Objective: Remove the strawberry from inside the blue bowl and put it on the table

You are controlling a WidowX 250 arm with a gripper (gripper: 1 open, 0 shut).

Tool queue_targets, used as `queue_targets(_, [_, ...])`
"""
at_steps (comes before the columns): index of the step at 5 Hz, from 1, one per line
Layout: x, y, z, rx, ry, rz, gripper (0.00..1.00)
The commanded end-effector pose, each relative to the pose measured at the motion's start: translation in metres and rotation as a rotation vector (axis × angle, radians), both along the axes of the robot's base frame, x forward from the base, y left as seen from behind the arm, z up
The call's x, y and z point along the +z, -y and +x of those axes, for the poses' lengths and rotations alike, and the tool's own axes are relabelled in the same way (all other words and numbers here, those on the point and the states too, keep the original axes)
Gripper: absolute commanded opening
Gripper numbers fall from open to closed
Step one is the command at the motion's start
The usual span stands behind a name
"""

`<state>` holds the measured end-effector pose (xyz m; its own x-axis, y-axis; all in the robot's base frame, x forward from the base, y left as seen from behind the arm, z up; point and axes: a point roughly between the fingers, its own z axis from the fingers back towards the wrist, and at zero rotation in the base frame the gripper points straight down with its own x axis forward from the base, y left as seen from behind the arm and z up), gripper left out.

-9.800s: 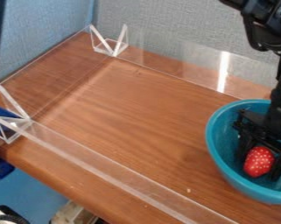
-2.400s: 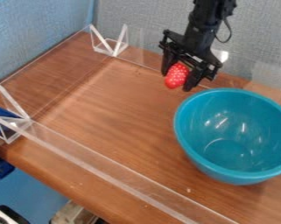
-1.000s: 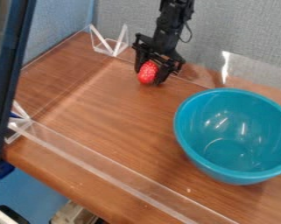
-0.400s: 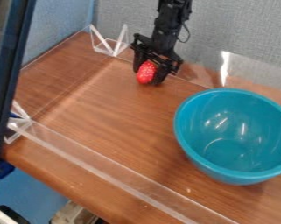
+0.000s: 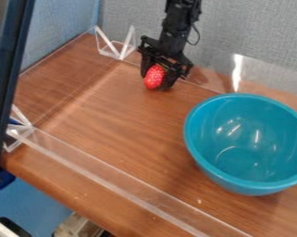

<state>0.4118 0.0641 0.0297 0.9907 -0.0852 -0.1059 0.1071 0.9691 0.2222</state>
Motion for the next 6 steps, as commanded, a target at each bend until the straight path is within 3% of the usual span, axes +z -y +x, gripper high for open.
queue_targets(1, [0.019,-0.013,0.003,0.028,0.053,0.002,0.00])
queue_targets(6, [0.010,-0.023,0.001,0.043,0.039,0.000,0.00])
